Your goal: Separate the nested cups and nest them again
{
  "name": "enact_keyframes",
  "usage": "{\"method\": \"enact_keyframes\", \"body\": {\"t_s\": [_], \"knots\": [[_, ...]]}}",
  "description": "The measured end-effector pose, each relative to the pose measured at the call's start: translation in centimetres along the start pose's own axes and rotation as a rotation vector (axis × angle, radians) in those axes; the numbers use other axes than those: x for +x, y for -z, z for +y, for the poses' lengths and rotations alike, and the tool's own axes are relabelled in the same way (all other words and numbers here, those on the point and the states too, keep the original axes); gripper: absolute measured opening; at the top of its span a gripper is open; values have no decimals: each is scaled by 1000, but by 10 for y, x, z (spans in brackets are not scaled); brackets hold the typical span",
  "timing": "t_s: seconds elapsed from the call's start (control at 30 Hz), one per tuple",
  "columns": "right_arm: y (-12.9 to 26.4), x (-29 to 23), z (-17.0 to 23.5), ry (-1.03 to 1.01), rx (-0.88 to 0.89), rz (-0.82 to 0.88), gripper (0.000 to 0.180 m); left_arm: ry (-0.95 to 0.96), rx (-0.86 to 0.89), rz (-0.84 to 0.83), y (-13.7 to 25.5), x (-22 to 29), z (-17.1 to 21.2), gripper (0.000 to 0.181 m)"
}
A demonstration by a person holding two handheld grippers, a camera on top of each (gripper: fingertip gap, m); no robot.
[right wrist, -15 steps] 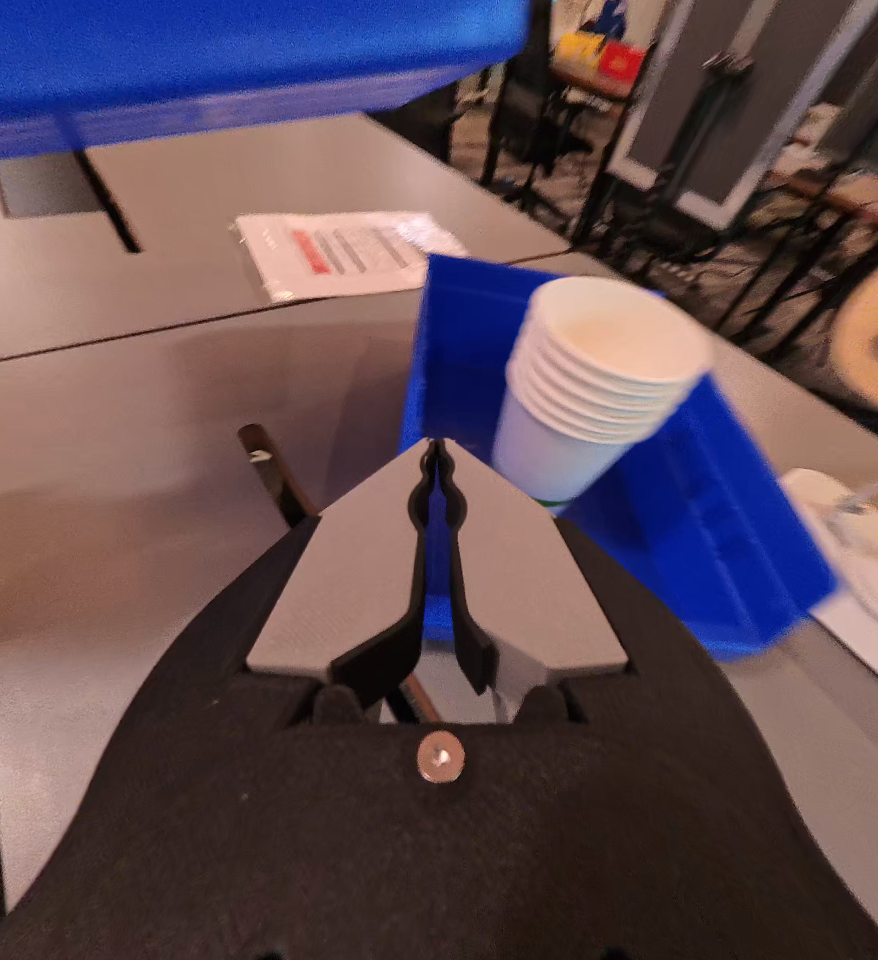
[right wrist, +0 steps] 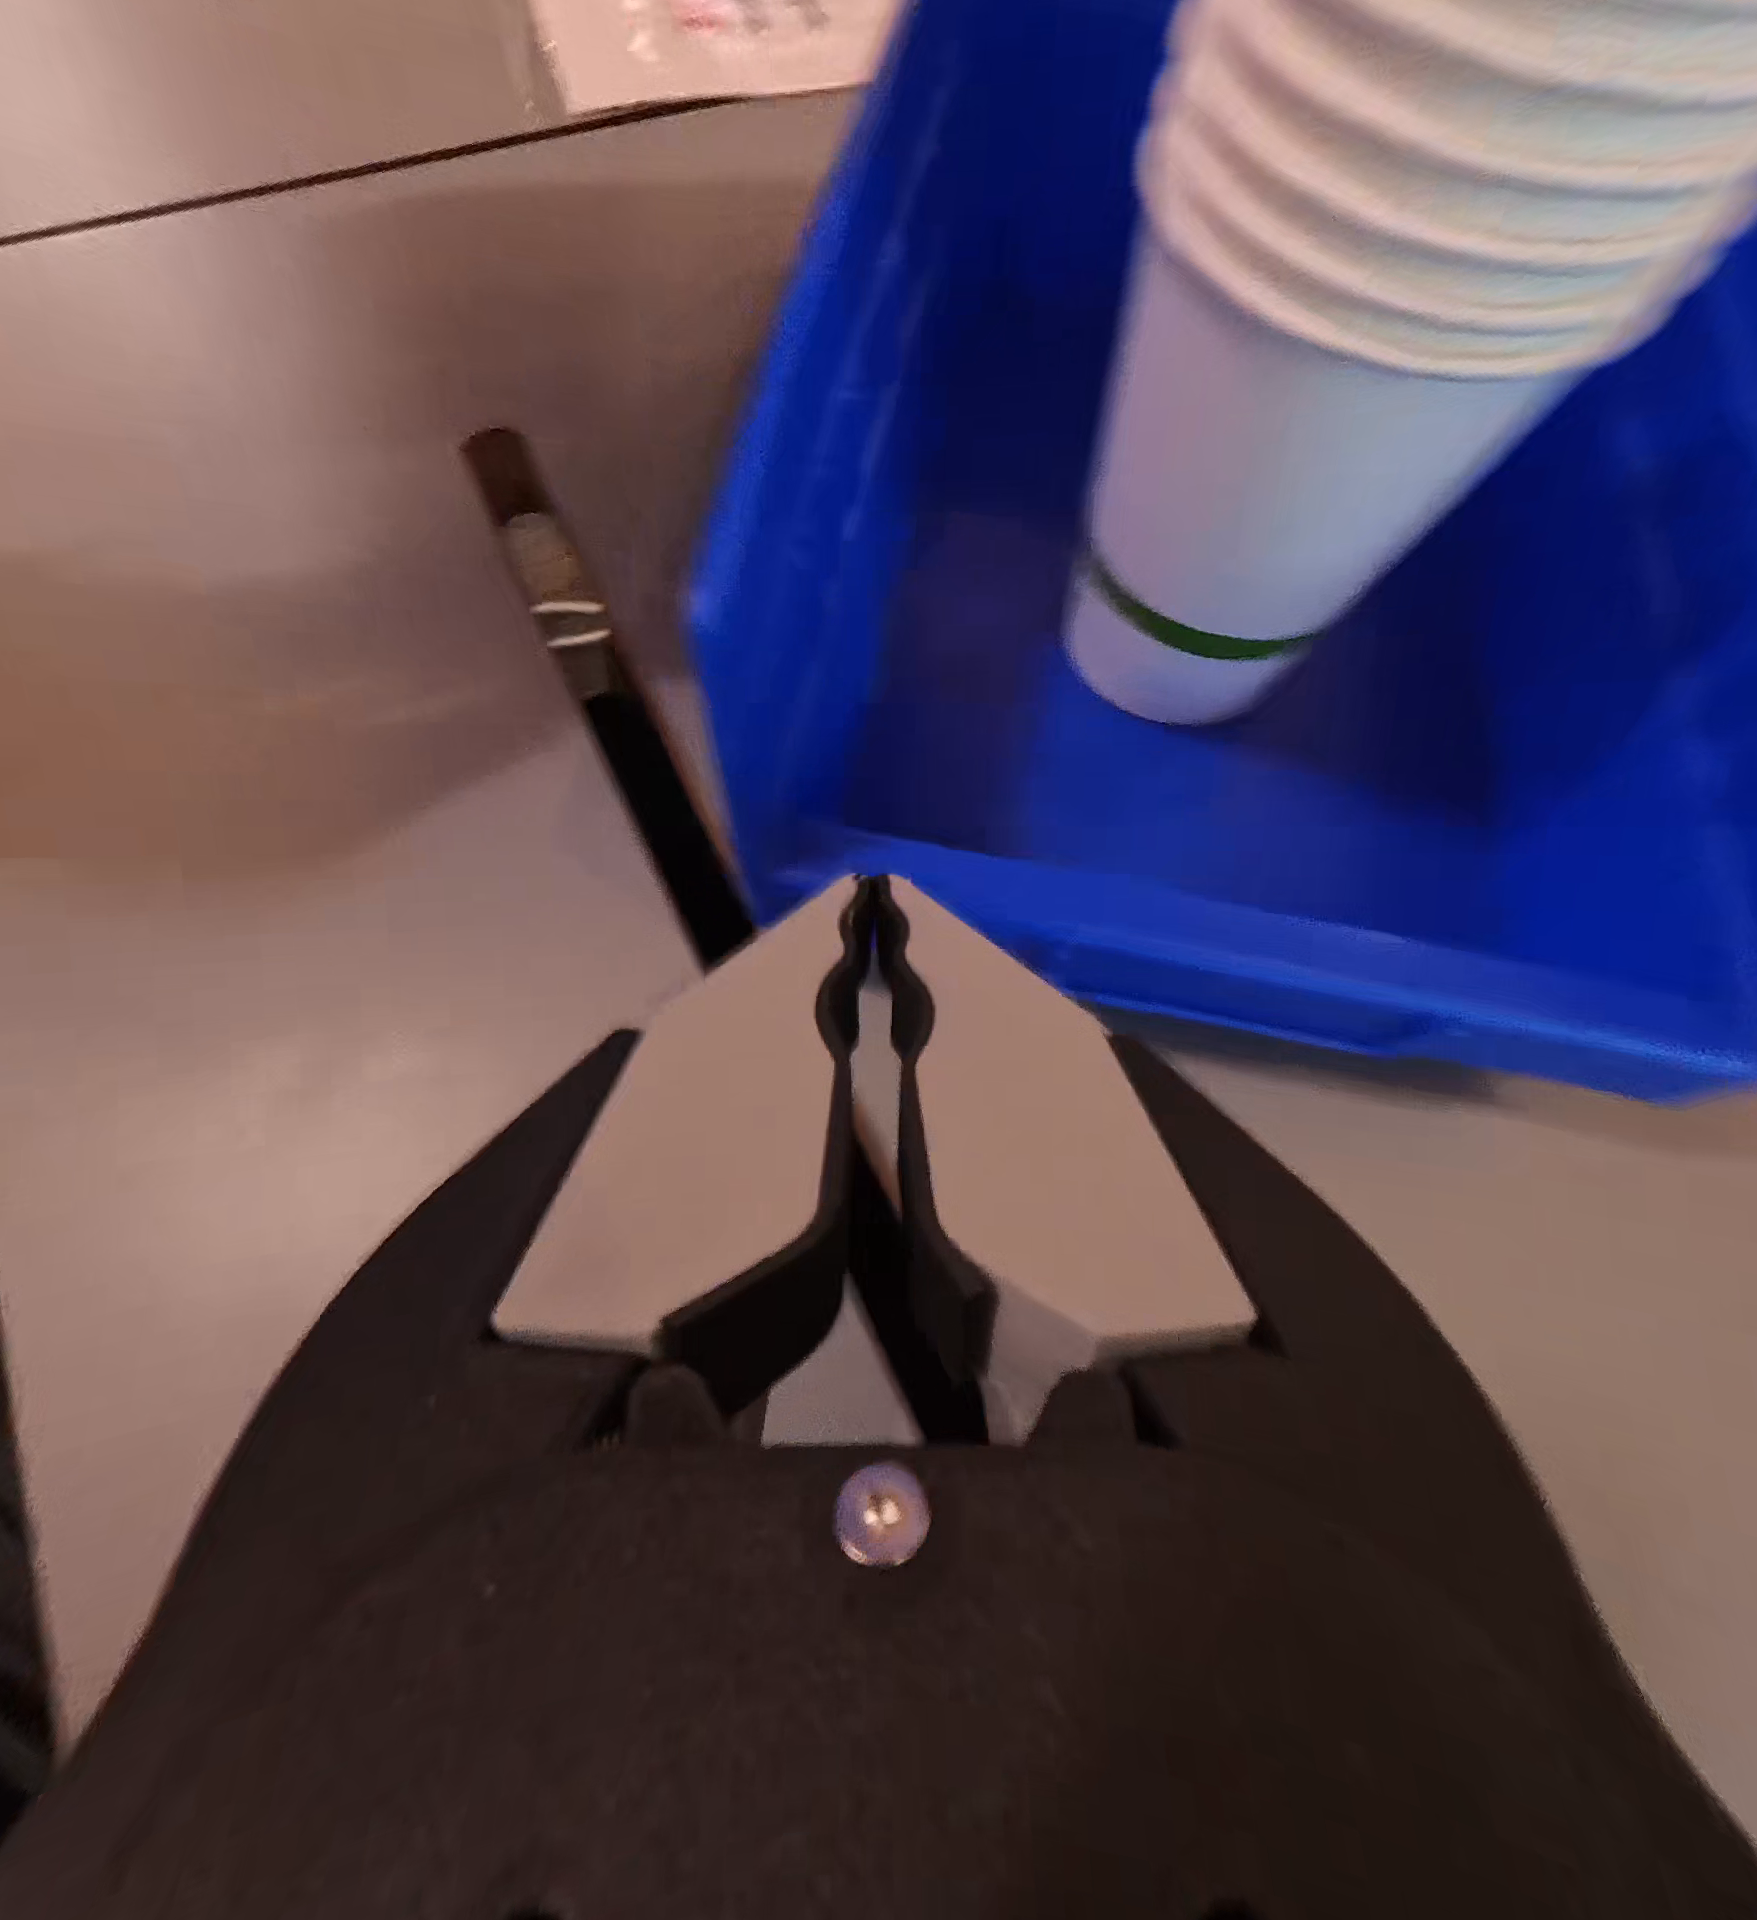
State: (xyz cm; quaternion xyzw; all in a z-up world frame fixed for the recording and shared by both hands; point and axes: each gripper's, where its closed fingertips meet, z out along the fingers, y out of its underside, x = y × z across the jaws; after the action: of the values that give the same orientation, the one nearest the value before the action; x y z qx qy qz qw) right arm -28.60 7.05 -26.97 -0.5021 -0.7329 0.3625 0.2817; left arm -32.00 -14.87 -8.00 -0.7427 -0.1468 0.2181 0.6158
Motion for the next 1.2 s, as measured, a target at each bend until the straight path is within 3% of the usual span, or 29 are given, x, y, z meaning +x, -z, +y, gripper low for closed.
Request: {"method": "enact_keyframes", "body": {"t_s": [0.27, 0.37, 0.47, 0.6, 0.8, 0.93, 1.1, 1.2], "knots": [[-81, -61, -56, -40, 78, -39, 0, 7, -2, -32, -7, -5, -11, 6], [-88, -68, -87, -101, 170, -48, 0, 9, 23, -41, -9, -5, -22, 6], [-40, -70, -115, -34, 310, -56, 0, -12, 28, -21, -6, 2, -33, 6], [54, -31, -108, 43, 399, 43, 0, -77, 19, 30, -19, 32, -44, 5], [212, 87, -39, -75, 455, 323, 0, -124, 45, 213, -61, 124, -63, 5], [298, 128, 16, -189, 469, 414, 0, -151, 55, 371, -86, 205, -68, 6], [371, 143, 68, -249, 507, 523, 2, -171, -25, 541, -114, 302, -43, 6], [395, 147, 87, -274, 537, 559, 2, -200, -103, 605, -133, 351, -17, 7]]}}
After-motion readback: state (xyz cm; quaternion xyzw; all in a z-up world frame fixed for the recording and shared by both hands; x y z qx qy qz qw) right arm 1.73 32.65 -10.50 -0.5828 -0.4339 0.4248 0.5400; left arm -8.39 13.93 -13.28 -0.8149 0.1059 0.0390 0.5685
